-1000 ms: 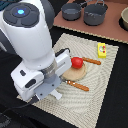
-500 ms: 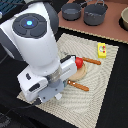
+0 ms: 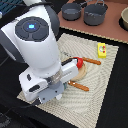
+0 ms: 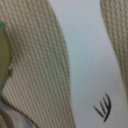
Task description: Interact with the objects in diverse but meaningful ways.
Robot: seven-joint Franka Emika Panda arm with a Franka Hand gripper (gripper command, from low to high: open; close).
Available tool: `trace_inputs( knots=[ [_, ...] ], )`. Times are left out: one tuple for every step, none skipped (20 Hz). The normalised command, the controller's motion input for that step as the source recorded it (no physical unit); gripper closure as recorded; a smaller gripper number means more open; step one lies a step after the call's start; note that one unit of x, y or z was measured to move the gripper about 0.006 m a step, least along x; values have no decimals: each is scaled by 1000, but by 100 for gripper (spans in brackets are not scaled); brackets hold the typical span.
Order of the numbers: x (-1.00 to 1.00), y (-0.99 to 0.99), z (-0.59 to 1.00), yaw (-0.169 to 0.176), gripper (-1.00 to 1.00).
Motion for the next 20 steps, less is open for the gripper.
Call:
trace_inputs(
  knots=[
    [349,-34,-89,-3,100],
    [369,-23,-86,0,100],
    [334,-40,-100,0,100],
    [323,-43,-117,0,100],
    [314,-34,-120,0,100],
    [297,-40,-123,3,100],
    [311,-11,-94,14,100],
    [303,0,0,19,100],
    [57,0,534,0,100],
    [0,29,894,0,100],
    [0,77,1000,4,100],
    [0,174,1000,23,100],
    [0,200,1000,28,100],
    [0,240,1000,41,100],
    [0,334,1000,64,100],
    [0,411,1000,83,100],
    [0,523,1000,93,100],
    [0,606,1000,106,100],
    [0,654,1000,116,100],
    [0,651,929,121,100]
  ],
)
